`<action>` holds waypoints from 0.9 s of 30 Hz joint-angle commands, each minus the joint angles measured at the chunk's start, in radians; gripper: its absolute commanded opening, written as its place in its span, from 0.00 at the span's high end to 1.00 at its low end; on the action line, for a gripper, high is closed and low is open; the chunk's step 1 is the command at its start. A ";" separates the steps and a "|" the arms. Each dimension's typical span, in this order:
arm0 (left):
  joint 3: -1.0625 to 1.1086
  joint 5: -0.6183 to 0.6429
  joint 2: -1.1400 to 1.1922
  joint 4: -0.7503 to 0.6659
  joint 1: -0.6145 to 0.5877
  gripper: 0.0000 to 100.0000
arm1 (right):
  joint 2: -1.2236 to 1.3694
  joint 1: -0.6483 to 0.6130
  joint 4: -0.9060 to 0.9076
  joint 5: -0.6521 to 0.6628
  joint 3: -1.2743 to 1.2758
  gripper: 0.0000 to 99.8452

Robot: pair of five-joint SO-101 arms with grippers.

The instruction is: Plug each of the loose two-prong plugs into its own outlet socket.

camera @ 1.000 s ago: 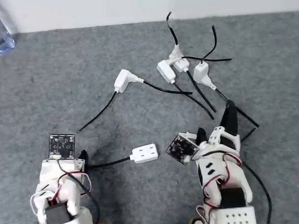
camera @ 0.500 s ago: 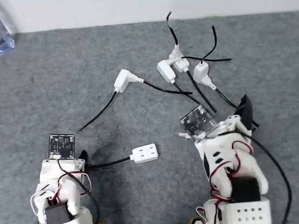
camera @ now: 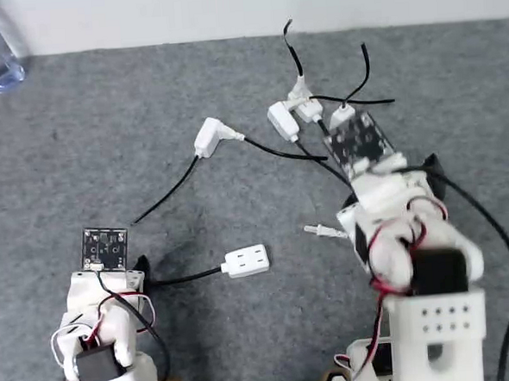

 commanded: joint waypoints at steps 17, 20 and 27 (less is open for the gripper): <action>-0.005 -0.005 -0.012 -0.014 0.000 0.78 | 0.839 -0.001 0.085 0.091 -0.390 0.58; -0.005 -0.005 -0.012 -0.014 0.000 0.78 | 0.947 0.031 0.001 0.160 -0.396 0.58; -0.005 -0.005 -0.012 -0.014 0.000 0.78 | 1.052 0.042 -0.094 0.216 -0.390 0.58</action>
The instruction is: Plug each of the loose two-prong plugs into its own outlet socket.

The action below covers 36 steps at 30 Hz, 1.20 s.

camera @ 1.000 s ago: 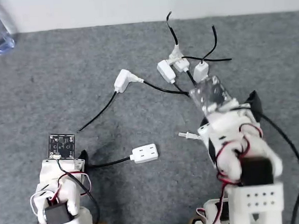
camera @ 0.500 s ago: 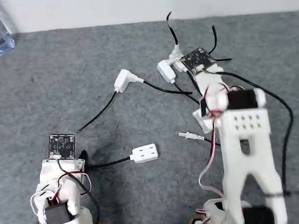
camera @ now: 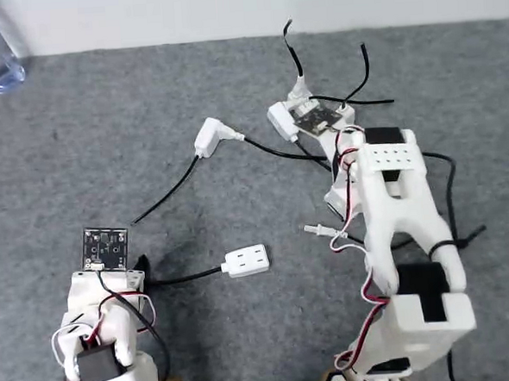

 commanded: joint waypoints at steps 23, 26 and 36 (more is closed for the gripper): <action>-0.005 -0.006 -0.012 -0.015 0.000 0.78 | 0.012 -0.105 -0.088 0.063 0.066 0.72; -0.005 -0.006 -0.012 -0.015 0.000 0.78 | 0.010 -0.107 -0.087 0.063 0.094 0.72; -0.005 -0.006 -0.012 -0.018 0.000 0.78 | 0.001 -0.113 -0.085 0.061 0.163 0.72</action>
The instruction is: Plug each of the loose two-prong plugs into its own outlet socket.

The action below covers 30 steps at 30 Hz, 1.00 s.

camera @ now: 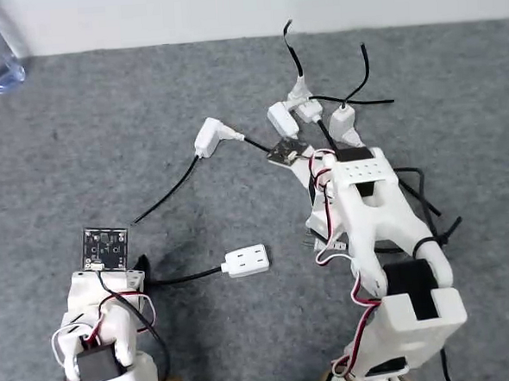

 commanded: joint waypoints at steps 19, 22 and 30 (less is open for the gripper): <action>-0.005 -0.006 -0.012 -0.020 0.000 0.78 | -0.016 -0.047 0.133 0.009 -0.064 0.72; -0.005 -0.006 -0.012 -0.020 0.000 0.78 | -0.016 -0.073 0.133 0.011 -0.061 0.72; -0.005 -0.006 -0.012 -0.018 0.000 0.78 | -0.010 -0.082 0.142 0.157 -0.060 0.72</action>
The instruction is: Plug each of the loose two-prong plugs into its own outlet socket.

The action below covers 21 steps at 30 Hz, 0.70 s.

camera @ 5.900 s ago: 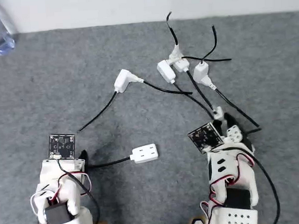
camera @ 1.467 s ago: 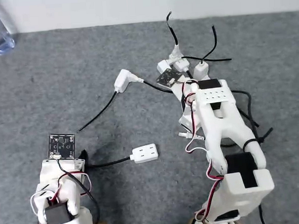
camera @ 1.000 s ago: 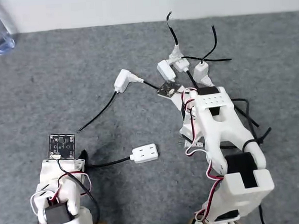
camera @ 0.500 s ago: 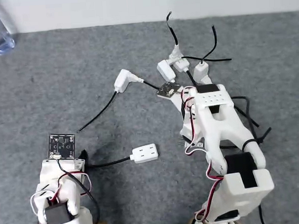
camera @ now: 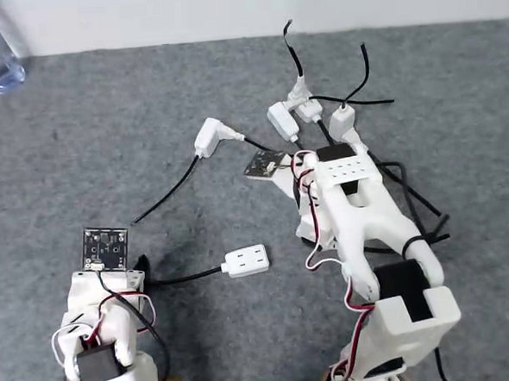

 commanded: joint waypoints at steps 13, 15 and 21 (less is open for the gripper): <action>-0.005 -0.006 -0.012 -0.018 0.000 0.78 | -0.015 0.027 0.007 0.370 0.147 0.72; -0.005 -0.006 -0.012 -0.018 0.000 0.78 | -0.015 0.025 0.007 0.381 0.147 0.72; -0.005 -0.006 -0.012 -0.017 0.000 0.78 | -0.016 0.018 0.007 0.422 0.144 0.72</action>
